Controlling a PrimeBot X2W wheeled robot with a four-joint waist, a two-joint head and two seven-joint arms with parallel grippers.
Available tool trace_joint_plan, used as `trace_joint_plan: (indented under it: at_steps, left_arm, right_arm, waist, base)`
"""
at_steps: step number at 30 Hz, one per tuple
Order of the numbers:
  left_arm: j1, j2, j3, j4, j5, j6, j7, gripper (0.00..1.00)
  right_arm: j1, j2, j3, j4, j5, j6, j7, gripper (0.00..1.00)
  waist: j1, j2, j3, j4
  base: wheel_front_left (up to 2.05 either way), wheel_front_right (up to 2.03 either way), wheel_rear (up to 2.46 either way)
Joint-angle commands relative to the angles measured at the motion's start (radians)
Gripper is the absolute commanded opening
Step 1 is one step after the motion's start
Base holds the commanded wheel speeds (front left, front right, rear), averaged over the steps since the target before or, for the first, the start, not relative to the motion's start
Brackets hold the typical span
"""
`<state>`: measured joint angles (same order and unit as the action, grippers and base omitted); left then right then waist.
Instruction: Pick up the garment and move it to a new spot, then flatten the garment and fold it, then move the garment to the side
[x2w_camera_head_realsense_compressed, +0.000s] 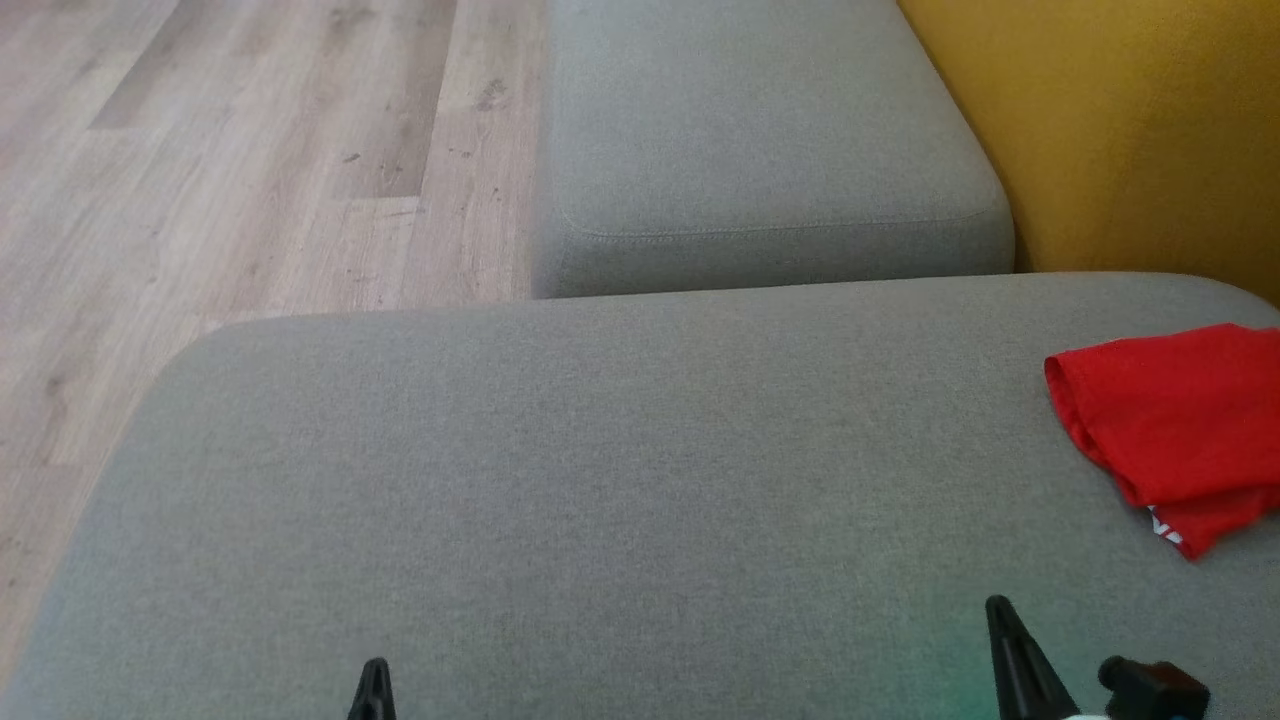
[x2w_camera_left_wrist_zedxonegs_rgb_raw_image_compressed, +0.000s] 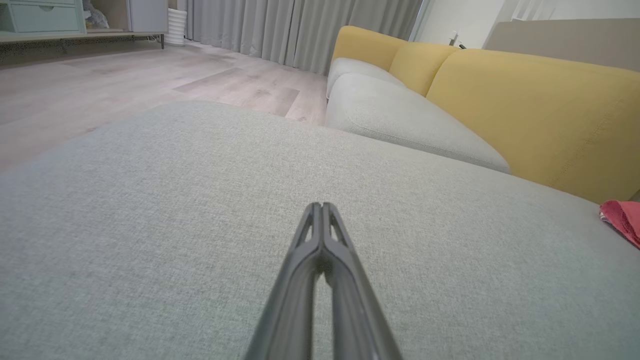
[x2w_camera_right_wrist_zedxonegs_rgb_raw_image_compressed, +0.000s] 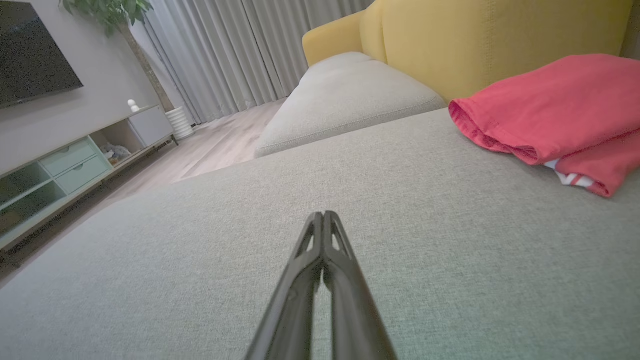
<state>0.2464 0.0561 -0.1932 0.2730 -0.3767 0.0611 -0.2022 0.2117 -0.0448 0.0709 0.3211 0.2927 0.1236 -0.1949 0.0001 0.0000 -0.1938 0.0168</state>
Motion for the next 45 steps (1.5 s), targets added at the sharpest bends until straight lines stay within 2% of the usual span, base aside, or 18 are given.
trace_joint_plan:
  at_steps: [1,45]
  left_arm:
    - [-0.064,-0.001,0.02,-0.03,-0.031,-0.008,0.006,0.0]
    - [-0.183,-0.003,0.137,-0.029,-0.521,-0.083,0.132,0.0]
  right_arm:
    - [-0.057,-0.001,-0.008,-0.036,0.035,0.001,0.005,0.0]
    - [-0.164,-0.003,-0.08,-0.053,0.558,0.004,0.129,0.0]
  waist:
    - [0.0,0.0,0.003,0.0]
    - [-0.0001,0.0,0.082,-0.007]
  base:
    - [0.0,0.0,0.0]
    - [0.0,0.0,0.0]
